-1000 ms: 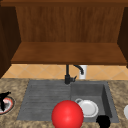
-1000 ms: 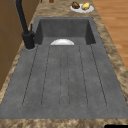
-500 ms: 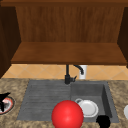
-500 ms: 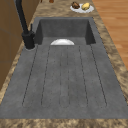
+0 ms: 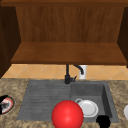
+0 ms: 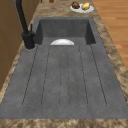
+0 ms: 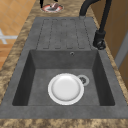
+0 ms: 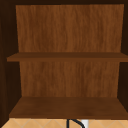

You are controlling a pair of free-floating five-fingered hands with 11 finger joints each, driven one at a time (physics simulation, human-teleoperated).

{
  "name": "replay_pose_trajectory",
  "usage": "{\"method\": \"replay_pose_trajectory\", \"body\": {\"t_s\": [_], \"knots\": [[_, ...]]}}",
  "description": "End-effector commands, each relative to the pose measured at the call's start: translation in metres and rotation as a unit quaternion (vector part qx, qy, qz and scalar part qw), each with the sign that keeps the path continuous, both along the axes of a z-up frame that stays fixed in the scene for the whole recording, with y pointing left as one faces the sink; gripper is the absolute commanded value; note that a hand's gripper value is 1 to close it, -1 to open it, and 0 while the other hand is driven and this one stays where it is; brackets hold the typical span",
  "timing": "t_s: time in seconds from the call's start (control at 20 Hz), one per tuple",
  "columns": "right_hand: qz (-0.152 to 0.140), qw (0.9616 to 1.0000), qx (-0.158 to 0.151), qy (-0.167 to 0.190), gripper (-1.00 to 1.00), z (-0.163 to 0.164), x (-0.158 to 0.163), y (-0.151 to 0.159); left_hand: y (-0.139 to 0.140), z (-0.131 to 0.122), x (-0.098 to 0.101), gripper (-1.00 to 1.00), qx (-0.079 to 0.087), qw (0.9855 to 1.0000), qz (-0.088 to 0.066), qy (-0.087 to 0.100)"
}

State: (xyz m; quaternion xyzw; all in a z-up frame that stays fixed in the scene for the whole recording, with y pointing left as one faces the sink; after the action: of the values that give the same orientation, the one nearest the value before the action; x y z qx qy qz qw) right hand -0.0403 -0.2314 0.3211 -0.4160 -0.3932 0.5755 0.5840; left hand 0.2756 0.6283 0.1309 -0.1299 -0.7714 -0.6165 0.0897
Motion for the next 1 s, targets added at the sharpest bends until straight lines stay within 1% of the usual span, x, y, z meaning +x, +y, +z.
{"method": "replay_pose_trajectory", "body": {"t_s": [0.0,0.05,0.1,0.15,0.2,0.3,0.4,0.45,0.55,0.65,0.75,0.8,0.85,0.9,0.95], "knots": [[0.000,1.0000,0.000,0.000,0.00,0.000,0.000,0.000,0.009,-0.021,0.009,-1.00,-0.010,0.9998,-0.015,0.006],[0.000,1.0000,0.000,0.000,0.00,0.000,0.000,0.000,0.010,-0.025,0.014,-1.00,-0.004,0.9998,-0.013,0.018],[0.000,1.0000,0.000,0.000,0.00,0.000,0.000,0.000,0.010,-0.027,0.019,-1.00,-0.003,0.9995,-0.008,0.029],[0.000,1.0000,0.000,0.000,0.00,0.000,0.000,0.000,0.008,-0.027,0.022,-1.00,-0.007,0.9990,-0.004,0.044],[0.000,1.0000,0.000,0.000,0.00,0.000,0.000,0.000,0.007,-0.024,0.024,-1.00,-0.002,0.9984,-0.004,0.056],[0.000,1.0000,0.000,0.000,0.00,0.000,0.000,0.000,0.007,-0.022,0.032,-1.00,-0.003,0.9975,-0.005,0.071],[0.000,1.0000,0.000,0.000,0.00,0.000,0.000,0.000,0.006,-0.021,0.041,-1.00,0.001,0.9957,-0.003,0.092],[0.000,1.0000,0.000,0.000,0.00,0.000,0.000,0.000,0.006,-0.022,0.044,-1.00,0.001,0.9948,-0.005,0.102],[0.000,1.0000,0.000,0.000,0.00,0.000,0.000,0.000,0.006,-0.025,0.053,-1.00,-0.002,0.9934,-0.013,0.114],[0.000,1.0000,0.000,0.000,0.00,0.000,0.000,0.000,0.010,-0.032,0.058,-1.00,-0.009,0.9936,-0.018,0.111],[0.000,1.0000,0.000,0.000,0.00,0.000,0.000,0.000,0.016,-0.035,0.059,-1.00,-0.013,0.9917,-0.024,0.126],[0.000,1.0000,0.000,0.000,0.00,0.000,0.000,0.000,0.021,-0.035,0.060,1.00,-0.020,0.9910,-0.031,0.128],[0.000,1.0000,0.000,0.000,0.00,0.000,0.000,0.000,0.026,-0.034,0.060,1.00,-0.020,0.9912,-0.047,0.122],[0.000,1.0000,0.000,0.000,0.00,0.000,0.000,0.000,0.029,-0.033,0.058,1.00,-0.030,0.9896,-0.054,0.129],[0.000,1.0000,0.000,0.000,0.00,0.000,0.000,0.000,0.031,-0.031,0.057,1.00,-0.038,0.9885,-0.060,0.134]]}}
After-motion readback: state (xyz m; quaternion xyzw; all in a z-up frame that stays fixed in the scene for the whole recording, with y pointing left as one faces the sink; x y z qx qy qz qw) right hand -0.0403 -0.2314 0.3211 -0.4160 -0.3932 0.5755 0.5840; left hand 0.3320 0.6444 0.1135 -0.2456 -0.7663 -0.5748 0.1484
